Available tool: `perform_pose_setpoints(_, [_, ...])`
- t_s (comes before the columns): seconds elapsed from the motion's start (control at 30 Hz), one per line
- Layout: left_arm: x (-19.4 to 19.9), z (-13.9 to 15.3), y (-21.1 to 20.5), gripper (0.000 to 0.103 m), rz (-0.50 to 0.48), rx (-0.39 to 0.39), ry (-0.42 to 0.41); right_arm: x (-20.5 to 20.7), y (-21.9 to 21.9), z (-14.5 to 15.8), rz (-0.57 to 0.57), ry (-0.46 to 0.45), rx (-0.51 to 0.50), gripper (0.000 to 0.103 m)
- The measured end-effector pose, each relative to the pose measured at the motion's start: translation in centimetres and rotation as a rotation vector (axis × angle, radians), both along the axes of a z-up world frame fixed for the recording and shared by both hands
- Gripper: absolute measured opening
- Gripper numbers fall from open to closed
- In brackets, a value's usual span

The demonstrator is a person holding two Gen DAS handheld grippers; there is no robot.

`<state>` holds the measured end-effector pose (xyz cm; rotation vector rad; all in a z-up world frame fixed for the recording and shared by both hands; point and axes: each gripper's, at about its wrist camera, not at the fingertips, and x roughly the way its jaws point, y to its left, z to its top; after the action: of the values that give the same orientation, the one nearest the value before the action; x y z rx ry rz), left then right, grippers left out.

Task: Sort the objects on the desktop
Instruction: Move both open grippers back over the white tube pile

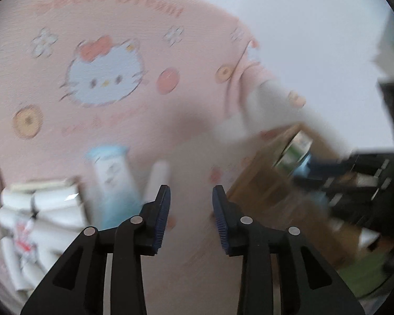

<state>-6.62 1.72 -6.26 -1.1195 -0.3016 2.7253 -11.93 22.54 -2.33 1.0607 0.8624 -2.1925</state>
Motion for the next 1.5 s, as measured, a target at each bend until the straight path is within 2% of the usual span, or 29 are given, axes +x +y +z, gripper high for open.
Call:
perform_pose_setpoints(0.07, [1.0,-1.1,-0.8,0.041,0.012,-0.03,-0.07,0.7,-0.7,0.0,0.039,0.0,-0.032,0.026])
perform_pose_setpoints(0.17, [2.7,-2.6,-2.3,0.041,0.016,-0.014,-0.184,1.0,-1.8,-0.7,0.094,-0.033,-0.077,0.026])
perform_pose_setpoints(0.27, [5.0,-3.3,-3.9,0.041,0.073,0.01,-0.232,1.2,-2.1,-2.2,0.141,-0.08,-0.106,0.026])
perform_pose_setpoints(0.37, [6.1,-3.4,-4.9,0.041,0.111,0.043,-0.239,1.5,-2.3,-3.2,0.17,-0.114,-0.115,0.026])
perform_pose_setpoints(0.43, [6.3,-3.4,-5.4,0.041,0.127,0.078,-0.221,2.1,-2.4,-3.9,0.196,-0.103,-0.138,0.026])
perform_pose_setpoints(0.57, [5.5,-4.0,-5.9,0.041,0.147,0.169,-0.194,3.8,-2.2,-5.5,0.222,-0.051,-0.238,0.026])
perform_pose_setpoints(0.63, [5.0,-4.5,-5.7,0.041,0.139,0.208,-0.179,4.3,-1.8,-6.4,0.233,-0.036,-0.3,0.029])
perform_pose_setpoints(0.67, [4.8,-4.8,-5.5,0.041,0.13,0.226,-0.171,4.5,-1.6,-7.1,0.238,-0.028,-0.329,0.039])
perform_pose_setpoints(0.7, [4.5,-5.1,-5.3,0.041,0.124,0.236,-0.171,4.7,-1.5,-7.7,0.239,-0.022,-0.346,0.056])
perform_pose_setpoints(0.73, [4.2,-5.5,-5.2,0.039,0.119,0.242,-0.175,4.9,-1.4,-8.4,0.23,-0.009,-0.36,0.064])
perform_pose_setpoints(0.77, [3.9,-6.0,-5.0,0.03,0.117,0.249,-0.183,5.2,-1.4,-8.8,0.22,0.017,-0.367,0.067])
perform_pose_setpoints(0.87, [3.0,-7.3,-4.9,0.023,0.122,0.253,-0.214,5.7,-1.5,-10.3,0.231,0.077,-0.372,0.067])
perform_pose_setpoints(1.1, [1.3,-8.7,-6.0,0.022,0.122,0.258,-0.223,5.0,-3.6,-13.0,0.216,0.13,-0.337,0.076])
perform_pose_setpoints(1.23, [-0.3,-8.9,-6.8,0.022,0.119,0.269,-0.225,4.1,-4.9,-14.6,0.23,0.14,-0.306,0.077])
perform_pose_setpoints(1.33, [-1.7,-9.1,-7.1,0.022,0.11,0.274,-0.233,2.3,-5.7,-15.4,0.188,0.095,-0.3,0.077])
perform_pose_setpoints(1.43, [-2.8,-9.4,-7.1,0.028,0.111,0.29,-0.235,0.2,-5.8,-15.6,0.143,0.043,-0.328,0.077])
perform_pose_setpoints(1.5, [-3.5,-9.8,-7.3,0.039,0.099,0.34,-0.238,-0.9,-5.8,-15.7,0.123,0.014,-0.341,0.077])
